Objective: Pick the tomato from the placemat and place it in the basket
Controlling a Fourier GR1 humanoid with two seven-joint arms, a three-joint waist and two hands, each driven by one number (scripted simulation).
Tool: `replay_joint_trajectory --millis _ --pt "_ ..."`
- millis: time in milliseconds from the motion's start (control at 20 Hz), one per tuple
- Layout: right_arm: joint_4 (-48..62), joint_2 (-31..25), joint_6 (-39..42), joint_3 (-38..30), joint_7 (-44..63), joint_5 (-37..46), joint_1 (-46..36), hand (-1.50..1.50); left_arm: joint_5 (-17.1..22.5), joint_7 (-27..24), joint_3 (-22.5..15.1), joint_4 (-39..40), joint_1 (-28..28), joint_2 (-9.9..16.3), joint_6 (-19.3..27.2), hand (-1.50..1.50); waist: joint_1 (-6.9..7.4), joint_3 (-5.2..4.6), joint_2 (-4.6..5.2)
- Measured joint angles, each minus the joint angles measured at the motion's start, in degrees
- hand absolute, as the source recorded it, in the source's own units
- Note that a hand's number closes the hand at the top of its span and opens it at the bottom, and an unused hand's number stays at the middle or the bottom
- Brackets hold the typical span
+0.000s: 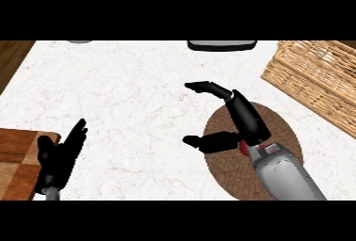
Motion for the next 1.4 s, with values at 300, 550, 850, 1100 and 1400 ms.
replay_joint_trajectory --millis 300,550,850,1100,1400 --pt "-4.5 -12.4 1.8 -0.2 14.9 12.5 -5.6 -1.5 0.5 0.4 0.8 -0.9 1.8 0.5 -0.1 0.0 -1.52 -0.15 -0.64" --pt "-11.0 -22.6 13.7 -2.5 26.2 11.8 -11.2 -1.5 0.7 0.1 1.2 -1.6 2.7 0.6 -0.3 0.0 -1.81 -0.12 -0.65" --pt "-15.2 -32.0 31.7 -6.1 36.3 0.4 -16.3 -1.5 0.4 0.2 1.1 -1.9 2.8 0.4 -0.2 0.0 -1.83 -0.11 -0.42" --pt "-16.4 -38.5 42.6 -8.8 42.8 -10.8 -17.9 -1.5 0.2 0.7 1.1 -2.7 3.0 0.2 -0.1 0.0 -1.49 -0.11 -0.23" --pt "-18.0 -44.3 46.6 -11.7 44.9 -19.9 -16.8 -1.5 0.0 0.7 1.0 -3.1 3.0 0.3 -0.9 0.0 -0.79 -0.07 0.09"
